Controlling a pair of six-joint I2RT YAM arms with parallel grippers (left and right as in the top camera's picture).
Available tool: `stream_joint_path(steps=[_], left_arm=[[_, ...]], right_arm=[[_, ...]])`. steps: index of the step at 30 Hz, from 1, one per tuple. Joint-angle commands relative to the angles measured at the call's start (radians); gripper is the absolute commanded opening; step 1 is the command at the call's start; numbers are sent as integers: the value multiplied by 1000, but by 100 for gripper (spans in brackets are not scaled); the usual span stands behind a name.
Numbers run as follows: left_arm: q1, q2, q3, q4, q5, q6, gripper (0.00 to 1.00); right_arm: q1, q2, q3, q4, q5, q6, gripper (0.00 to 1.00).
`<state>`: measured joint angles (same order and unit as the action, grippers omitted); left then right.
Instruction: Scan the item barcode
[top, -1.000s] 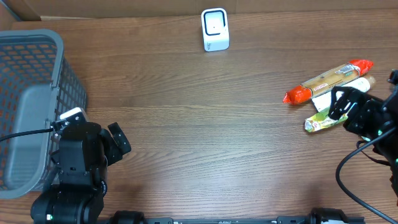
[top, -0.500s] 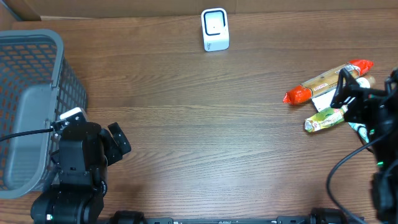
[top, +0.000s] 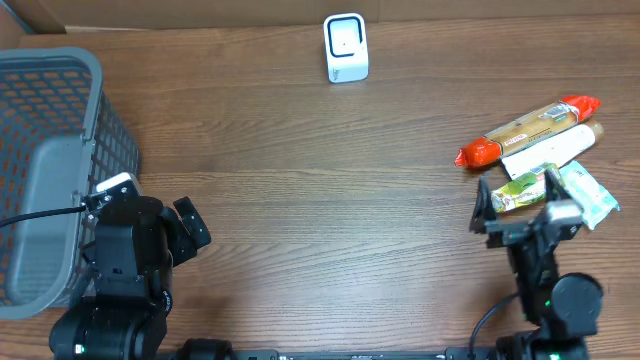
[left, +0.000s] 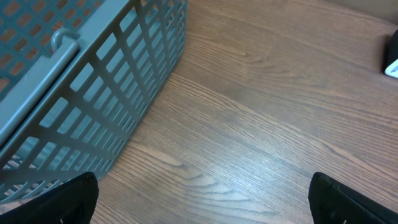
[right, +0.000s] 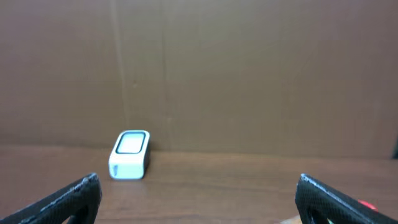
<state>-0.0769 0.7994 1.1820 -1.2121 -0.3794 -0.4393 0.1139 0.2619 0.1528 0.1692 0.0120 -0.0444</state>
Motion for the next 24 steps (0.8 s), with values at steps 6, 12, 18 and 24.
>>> stream_joint_path(steps=[6,12,18,24], left_arm=[[3,-1,0,0,-12,-10,100],[3,-1,0,0,-12,-10,100],[3,-1,0,0,-12,-10,100],[3,-1,0,0,-12,-10,100]], right_arm=[[32,-201,-145,-31,20,-19,100],[32,-259,-145,-196,12,-7,100],[32,-259,-145,-254,-17,21,100],[32,-259,-145,-254,-16,21,100]])
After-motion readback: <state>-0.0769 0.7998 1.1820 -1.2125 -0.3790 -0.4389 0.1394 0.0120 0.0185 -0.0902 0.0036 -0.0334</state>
